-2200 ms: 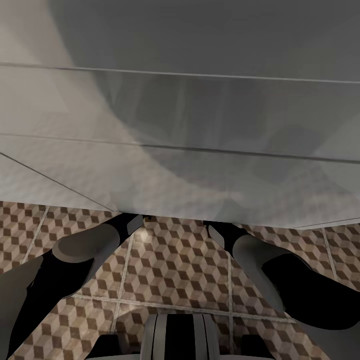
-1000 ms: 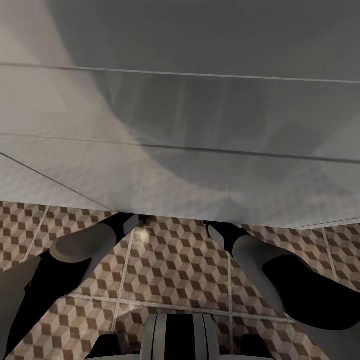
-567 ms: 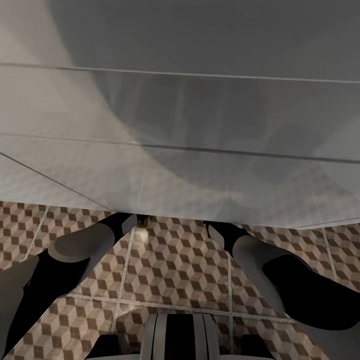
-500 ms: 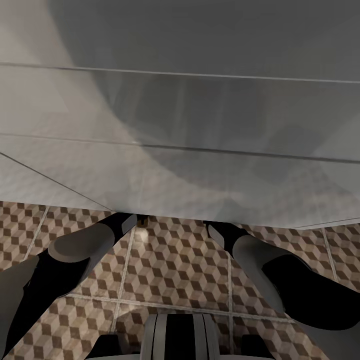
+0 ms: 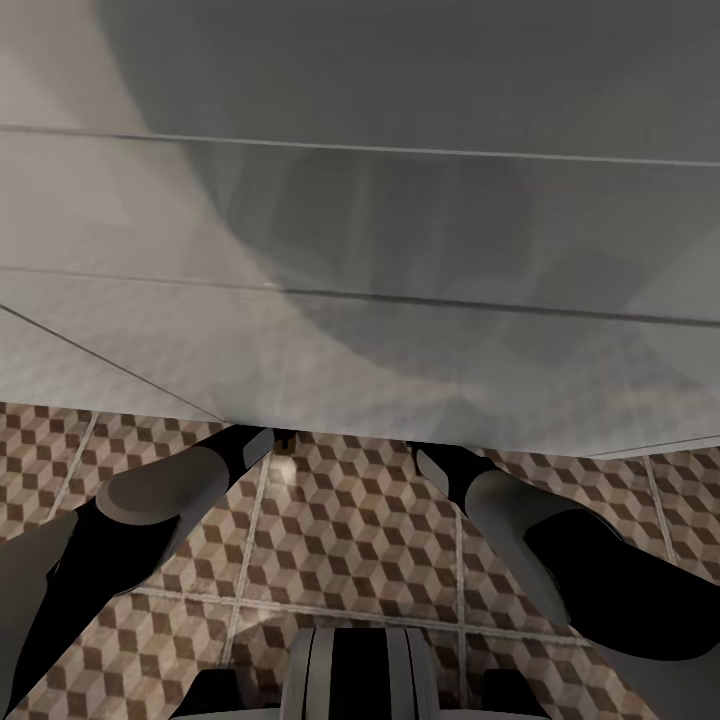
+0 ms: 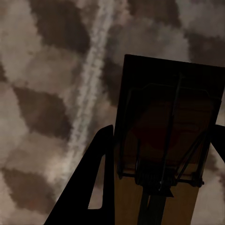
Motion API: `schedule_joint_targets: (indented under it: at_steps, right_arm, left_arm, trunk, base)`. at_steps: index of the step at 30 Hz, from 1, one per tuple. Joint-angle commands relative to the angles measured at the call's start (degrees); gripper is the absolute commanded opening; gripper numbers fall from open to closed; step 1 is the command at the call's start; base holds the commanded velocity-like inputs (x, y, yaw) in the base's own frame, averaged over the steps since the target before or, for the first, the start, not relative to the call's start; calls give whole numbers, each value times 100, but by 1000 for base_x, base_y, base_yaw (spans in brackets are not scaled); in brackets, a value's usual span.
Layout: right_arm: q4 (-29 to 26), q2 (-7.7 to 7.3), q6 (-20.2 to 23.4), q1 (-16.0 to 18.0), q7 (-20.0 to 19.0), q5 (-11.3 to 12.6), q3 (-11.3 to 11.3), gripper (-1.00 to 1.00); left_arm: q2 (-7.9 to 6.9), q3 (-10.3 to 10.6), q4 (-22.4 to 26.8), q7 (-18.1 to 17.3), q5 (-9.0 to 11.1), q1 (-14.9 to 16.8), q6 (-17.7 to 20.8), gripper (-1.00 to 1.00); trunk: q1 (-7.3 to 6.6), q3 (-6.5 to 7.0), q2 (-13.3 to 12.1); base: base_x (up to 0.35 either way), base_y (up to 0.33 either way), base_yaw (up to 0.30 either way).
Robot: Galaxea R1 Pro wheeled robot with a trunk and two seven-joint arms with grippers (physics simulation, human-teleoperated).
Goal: Take the four mousetraps from the cabinet in the bathroom and place them on the bathroom floor. Make sure all four end up on the same floor surface, and ensure that at least two of them are either under or directly next to the same bathroom sink.
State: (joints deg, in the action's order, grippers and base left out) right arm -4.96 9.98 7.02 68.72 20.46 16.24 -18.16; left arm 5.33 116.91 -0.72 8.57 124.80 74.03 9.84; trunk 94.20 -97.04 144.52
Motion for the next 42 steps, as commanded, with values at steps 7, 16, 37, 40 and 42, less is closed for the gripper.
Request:
schedule_joint_targets:
  at_steps: [7, 16, 37, 40, 42]
  right_arm:
    - [-14, 1, -97, 367, 37, -5, -107, 100]
    - [-13, 1, -123, 362, 37, -14, -108, 100]
    - [-16, 1, -139, 362, 37, -16, -108, 100]
    - [-21, 1, -139, 362, 37, -16, -108, 100]
    - [-21, 1, -139, 362, 37, -16, -108, 100]
  left_arm:
    - [2, -11, -9, 31, 70, 296, 26, -100]
    - [-4, -11, -67, 36, 70, 296, 26, -100]
    - [-4, -19, -148, 35, 76, 296, 18, 100]
    - [-1, -13, -148, 35, 71, 296, 18, 100]
    - [-4, -12, -148, 34, 71, 296, 18, 100]
  trunk:
    - [-3, -1, 2]
    - [-3, -1, 2]
    - [-3, -1, 2]
    - [-3, -1, 2]
    - [-3, -1, 2]
  base:
    - [0, 0, 0]
    - [0, 0, 0]
    - [0, 0, 0]
    - [0, 0, 0]
    - [0, 0, 0]
